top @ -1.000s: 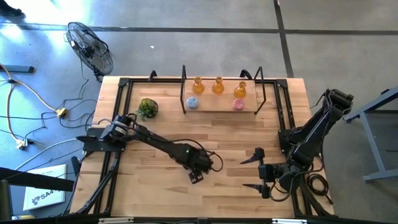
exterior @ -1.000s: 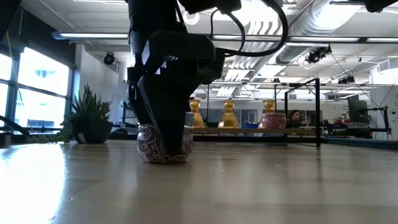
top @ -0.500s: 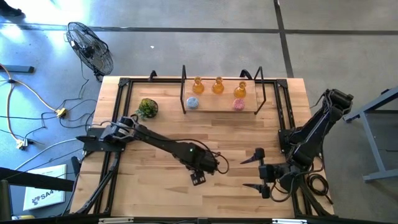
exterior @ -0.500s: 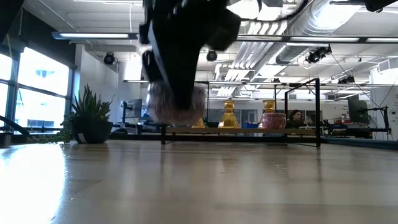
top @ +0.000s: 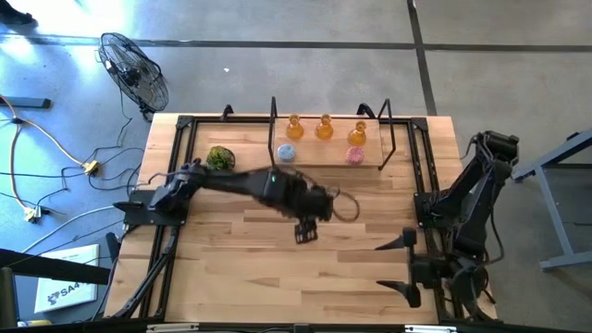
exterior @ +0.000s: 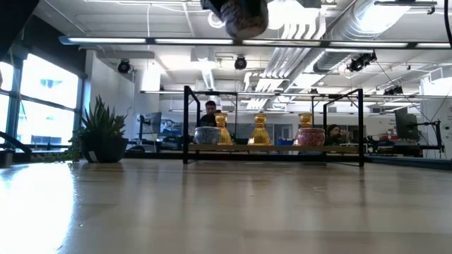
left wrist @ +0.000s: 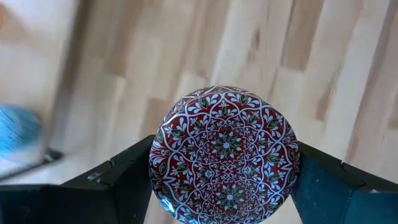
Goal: Pick & Place candle stick holders
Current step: Put the red scented candle on the shelf aligned with the blue and pink scented candles
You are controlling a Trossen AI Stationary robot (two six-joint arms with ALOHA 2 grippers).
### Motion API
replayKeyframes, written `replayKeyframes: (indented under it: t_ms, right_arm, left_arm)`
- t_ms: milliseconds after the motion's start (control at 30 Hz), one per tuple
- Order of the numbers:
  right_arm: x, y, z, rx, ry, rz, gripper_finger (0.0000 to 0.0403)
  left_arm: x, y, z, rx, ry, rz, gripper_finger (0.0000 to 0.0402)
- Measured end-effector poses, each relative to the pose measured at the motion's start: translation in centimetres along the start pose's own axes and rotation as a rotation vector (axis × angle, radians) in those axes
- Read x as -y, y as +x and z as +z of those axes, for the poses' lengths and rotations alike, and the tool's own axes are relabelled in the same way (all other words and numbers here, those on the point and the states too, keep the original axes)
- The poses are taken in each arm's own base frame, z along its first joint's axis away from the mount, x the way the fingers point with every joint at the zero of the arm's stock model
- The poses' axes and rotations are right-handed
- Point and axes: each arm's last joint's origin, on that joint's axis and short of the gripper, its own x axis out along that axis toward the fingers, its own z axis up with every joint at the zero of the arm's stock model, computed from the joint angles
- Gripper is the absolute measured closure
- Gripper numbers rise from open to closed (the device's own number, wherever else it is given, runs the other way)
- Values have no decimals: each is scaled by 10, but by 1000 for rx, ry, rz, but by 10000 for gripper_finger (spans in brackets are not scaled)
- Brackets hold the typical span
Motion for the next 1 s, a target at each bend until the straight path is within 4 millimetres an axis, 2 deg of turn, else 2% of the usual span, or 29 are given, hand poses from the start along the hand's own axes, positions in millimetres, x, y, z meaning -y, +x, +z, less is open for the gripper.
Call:
replayKeyframes:
  t_ms: [67, 233, 533, 867, 1000]
  right_arm:
    - [-2, -5, 0, 12, -5, -22, 13]
    - [-4, -11, 0, 25, -6, -37, 13]
    - [-3, -10, -1, 21, -22, -53, 13]
    - [-2, -10, -5, 3, -69, -64, 13]
    - [-1, -10, -6, -1, -80, -67, 13]
  left_arm:
    - [-15, -3, 8, 27, 8, 4, 110]
    - [-58, 5, 23, 19, -3, 22, 110]
    - [-123, 27, 48, 68, -50, 5, 110]
    - [-172, 58, 59, 64, -69, -16, 110]
    - [-185, 78, 61, 50, -90, -16, 110]
